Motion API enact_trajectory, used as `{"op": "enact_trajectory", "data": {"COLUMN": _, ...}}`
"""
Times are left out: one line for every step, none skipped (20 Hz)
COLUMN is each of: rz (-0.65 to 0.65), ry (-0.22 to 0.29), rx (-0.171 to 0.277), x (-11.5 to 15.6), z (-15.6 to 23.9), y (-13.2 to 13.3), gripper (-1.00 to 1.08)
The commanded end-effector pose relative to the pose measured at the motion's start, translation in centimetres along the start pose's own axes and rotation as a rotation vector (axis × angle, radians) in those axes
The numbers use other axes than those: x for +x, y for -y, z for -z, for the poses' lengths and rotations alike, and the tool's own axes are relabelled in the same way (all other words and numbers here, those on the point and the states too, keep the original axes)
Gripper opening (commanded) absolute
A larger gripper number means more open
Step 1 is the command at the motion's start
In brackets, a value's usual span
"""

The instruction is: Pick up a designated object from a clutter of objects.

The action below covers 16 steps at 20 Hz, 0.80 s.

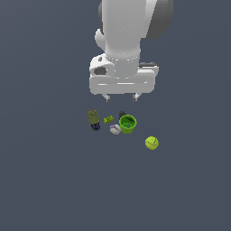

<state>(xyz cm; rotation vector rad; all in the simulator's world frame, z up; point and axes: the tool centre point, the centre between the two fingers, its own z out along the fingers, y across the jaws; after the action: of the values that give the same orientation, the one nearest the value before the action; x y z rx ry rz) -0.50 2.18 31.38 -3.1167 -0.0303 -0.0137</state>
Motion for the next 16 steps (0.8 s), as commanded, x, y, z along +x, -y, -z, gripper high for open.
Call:
{"op": "enact_trajectory", "data": {"rz": -0.014, "ry": 0.001, "rx": -0.002, "x": 0.4, "z": -0.8, "y": 0.6, "gripper": 1.0}}
{"op": "enact_trajectory", "data": {"rz": -0.022, "ry": 0.001, "rx": -0.003, "x": 0.6, "z": -1.2, "y": 0.9, "gripper": 1.0}}
{"op": "enact_trajectory", "data": {"rz": -0.03, "ry": 0.002, "rx": -0.003, "x": 0.8, "z": -1.6, "y": 1.2, "gripper": 1.0}}
{"op": "enact_trajectory", "data": {"rz": -0.038, "ry": 0.002, "rx": -0.004, "x": 1.1, "z": -2.1, "y": 1.5, "gripper": 1.0}}
{"op": "enact_trajectory", "data": {"rz": -0.048, "ry": 0.002, "rx": -0.005, "x": 1.3, "z": -2.6, "y": 1.9, "gripper": 1.0}}
{"op": "enact_trajectory", "data": {"rz": -0.058, "ry": 0.003, "rx": -0.006, "x": 1.5, "z": -3.2, "y": 2.3, "gripper": 1.0}}
{"op": "enact_trajectory", "data": {"rz": -0.069, "ry": 0.003, "rx": -0.008, "x": 1.8, "z": -3.8, "y": 2.7, "gripper": 1.0}}
{"op": "enact_trajectory", "data": {"rz": -0.08, "ry": 0.003, "rx": -0.009, "x": 2.0, "z": -4.4, "y": 3.2, "gripper": 1.0}}
{"op": "enact_trajectory", "data": {"rz": -0.093, "ry": 0.003, "rx": -0.01, "x": 2.3, "z": -5.1, "y": 3.7, "gripper": 1.0}}
{"op": "enact_trajectory", "data": {"rz": -0.106, "ry": 0.003, "rx": -0.011, "x": 2.6, "z": -5.8, "y": 4.3, "gripper": 1.0}}
{"op": "enact_trajectory", "data": {"rz": -0.119, "ry": 0.004, "rx": -0.012, "x": 2.8, "z": -6.6, "y": 4.9, "gripper": 1.0}}
{"op": "enact_trajectory", "data": {"rz": -0.133, "ry": 0.004, "rx": -0.014, "x": 3.1, "z": -7.5, "y": 5.5, "gripper": 1.0}}
{"op": "enact_trajectory", "data": {"rz": -0.147, "ry": 0.004, "rx": -0.015, "x": 3.3, "z": -8.3, "y": 6.1, "gripper": 1.0}}
{"op": "enact_trajectory", "data": {"rz": -0.161, "ry": 0.004, "rx": -0.016, "x": 3.5, "z": -9.1, "y": 6.7, "gripper": 1.0}}
{"op": "enact_trajectory", "data": {"rz": -0.175, "ry": 0.004, "rx": -0.017, "x": 3.7, "z": -10.0, "y": 7.3, "gripper": 1.0}}
{"op": "enact_trajectory", "data": {"rz": -0.189, "ry": 0.004, "rx": -0.018, "x": 3.8, "z": -10.8, "y": 8.0, "gripper": 1.0}}
